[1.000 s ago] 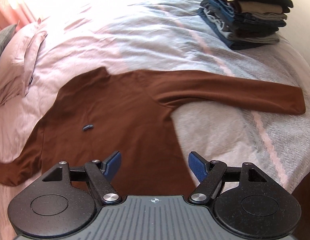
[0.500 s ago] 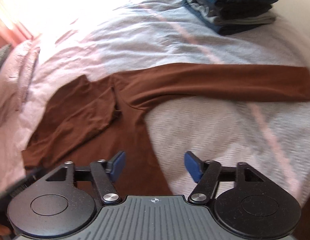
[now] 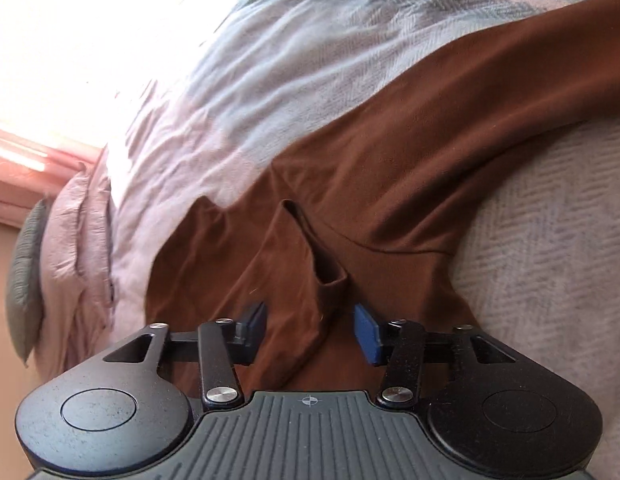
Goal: Fold large clothes
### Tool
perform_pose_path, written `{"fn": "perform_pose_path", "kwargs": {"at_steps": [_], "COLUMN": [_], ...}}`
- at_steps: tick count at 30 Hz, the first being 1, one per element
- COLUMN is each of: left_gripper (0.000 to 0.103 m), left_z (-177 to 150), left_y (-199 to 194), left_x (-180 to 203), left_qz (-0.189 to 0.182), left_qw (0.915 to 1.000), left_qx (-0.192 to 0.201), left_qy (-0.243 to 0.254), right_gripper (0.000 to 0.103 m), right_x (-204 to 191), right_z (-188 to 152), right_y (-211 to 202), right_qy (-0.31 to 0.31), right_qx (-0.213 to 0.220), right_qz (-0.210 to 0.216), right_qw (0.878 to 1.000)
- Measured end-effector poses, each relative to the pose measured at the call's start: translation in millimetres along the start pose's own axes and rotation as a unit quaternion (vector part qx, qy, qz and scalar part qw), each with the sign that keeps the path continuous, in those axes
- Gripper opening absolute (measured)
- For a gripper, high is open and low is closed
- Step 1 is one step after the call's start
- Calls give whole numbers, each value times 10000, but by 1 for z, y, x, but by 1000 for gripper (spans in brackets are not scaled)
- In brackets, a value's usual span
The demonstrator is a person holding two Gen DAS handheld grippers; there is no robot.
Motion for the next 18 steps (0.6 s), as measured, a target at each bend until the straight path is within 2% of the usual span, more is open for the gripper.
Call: {"fn": "perform_pose_path", "kwargs": {"at_steps": [1, 2, 5, 7, 8, 10, 13, 15, 18], "left_gripper": [34, 34, 34, 34, 33, 9, 5, 4, 3], "left_z": [1, 3, 7, 10, 12, 14, 12, 11, 14], "left_y": [3, 5, 14, 21, 23, 26, 30, 27, 17], "left_x": [4, 10, 17, 20, 23, 31, 41, 40, 35], "left_qz": [-41, -72, -73, -90, -104, -154, -74, -98, -76], "left_qw": [10000, 9999, 9999, 9999, 9999, 9995, 9960, 9940, 9902], "left_qx": [20, 56, 93, 106, 117, 125, 109, 142, 306], "left_qy": [44, 77, 58, -20, 10, 236, 880, 1082, 1360], "right_gripper": [2, 1, 0, 0, 0, 0, 1, 1, 1], "right_x": [-4, -11, -47, -58, -57, -45, -23, -12, -8], "right_z": [4, 11, 33, 42, 45, 45, 37, 31, 31], "right_y": [-2, -9, -49, -66, -68, -62, -49, -44, -52], "right_qy": [-85, -255, -906, -1129, -1147, -1137, -1035, -958, -927], "right_qx": [84, 330, 1110, 1382, 1394, 1227, 979, 891, 1079], "right_qz": [-5, 45, 284, 228, 169, -29, -338, -512, -419], "right_qw": [9999, 9991, 9893, 9837, 9834, 9859, 9892, 9901, 9889]}}
Point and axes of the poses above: each gripper's, at about its wrist camera, not at the fingertips, and y roughly the way its jaws point, x to its right, z to its top, the point moved 8 cm from there along y, roughly the way its jaws point, and after that the axes turned 13 degrees about -y, right-handed, at the moved point
